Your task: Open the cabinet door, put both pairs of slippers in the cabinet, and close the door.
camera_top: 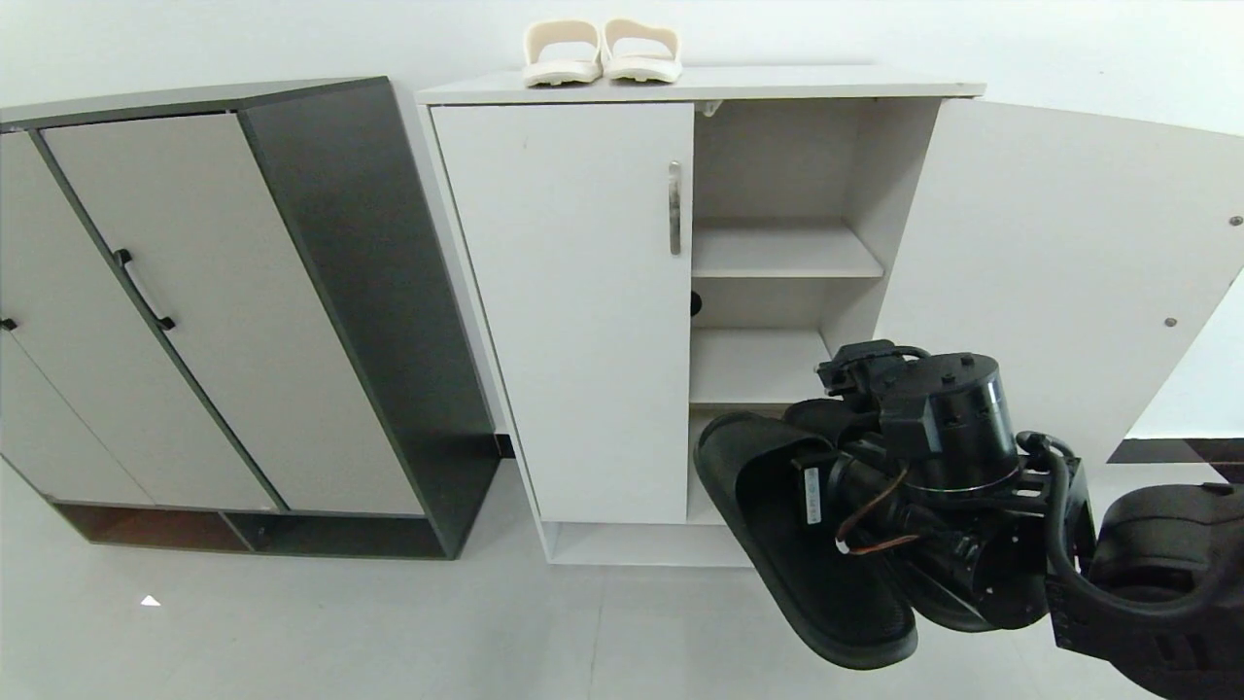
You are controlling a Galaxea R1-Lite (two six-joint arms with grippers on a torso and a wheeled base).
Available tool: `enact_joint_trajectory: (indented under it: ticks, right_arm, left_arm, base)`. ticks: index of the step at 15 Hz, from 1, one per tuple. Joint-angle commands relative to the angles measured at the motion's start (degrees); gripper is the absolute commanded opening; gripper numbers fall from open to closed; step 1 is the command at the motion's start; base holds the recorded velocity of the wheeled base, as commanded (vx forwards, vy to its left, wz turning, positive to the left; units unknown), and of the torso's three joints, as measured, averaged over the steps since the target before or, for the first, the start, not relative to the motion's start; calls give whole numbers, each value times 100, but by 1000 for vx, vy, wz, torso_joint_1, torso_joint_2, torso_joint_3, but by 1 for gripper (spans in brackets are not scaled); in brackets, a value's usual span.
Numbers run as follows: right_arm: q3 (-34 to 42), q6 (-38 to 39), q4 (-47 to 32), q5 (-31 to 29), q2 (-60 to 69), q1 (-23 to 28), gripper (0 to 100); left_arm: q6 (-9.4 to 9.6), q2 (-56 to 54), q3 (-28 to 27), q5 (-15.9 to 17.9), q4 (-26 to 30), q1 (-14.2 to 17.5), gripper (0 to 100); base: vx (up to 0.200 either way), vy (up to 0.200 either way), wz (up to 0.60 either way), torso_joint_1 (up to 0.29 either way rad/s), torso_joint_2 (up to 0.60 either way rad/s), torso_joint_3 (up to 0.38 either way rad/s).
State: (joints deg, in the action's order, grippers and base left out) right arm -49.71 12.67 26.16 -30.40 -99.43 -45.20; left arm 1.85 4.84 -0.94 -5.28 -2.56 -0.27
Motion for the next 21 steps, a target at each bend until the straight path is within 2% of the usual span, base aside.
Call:
enact_joint_trajectory:
  ticks: [1, 2, 3, 4, 5, 7, 12, 18, 21]
  right_arm:
    - [32, -10, 65, -1, -51, -6, 0]
    - [85, -36, 117, 8, -77, 3, 0]
    - [93, -36, 170, 8, -86, 3, 0]
    - [85, -27, 232, 17, -121, 3, 0]
    - [67, -36, 302, -1, -138, 3, 0]
    - [-30, -27, 302, -53, -279, -15, 0]
    - [-698, 131, 697, -1047, -1219, -24, 0]
    - [-803, 228, 706, -1108, -1589, -164, 0]
    - [-794, 236, 697, -1108, -1703, -164, 0]
  left_arm:
    - [-18, -484, 94, 352, 19, 18, 0]
    - [-150, -466, 68, 721, 370, 18, 0]
    - [-80, -475, 94, 800, 274, 18, 0]
    - [201, -475, 94, 792, 247, 18, 0]
    - [157, -475, 94, 783, 256, 18, 0]
    - [-124, -475, 94, 783, 256, 18, 0]
    - [-150, -475, 94, 739, 247, 18, 0]
    - [-150, -475, 94, 739, 256, 18, 0]
    - [-150, -475, 94, 730, 256, 18, 0]
  base:
    - [0, 0, 0, 0, 0, 0]
    - [0, 0, 0, 0, 0, 0]
    - [0, 0, 0, 0, 0, 0]
    - [0, 0, 0, 0, 0, 0]
    - [0, 0, 0, 0, 0, 0]
    - [0, 0, 0, 0, 0, 0]
    - [0, -40, 0, 0, 0, 0]
    - [0, -200, 0, 4, 2, 2]
    - [0, 0, 0, 0, 0, 0]
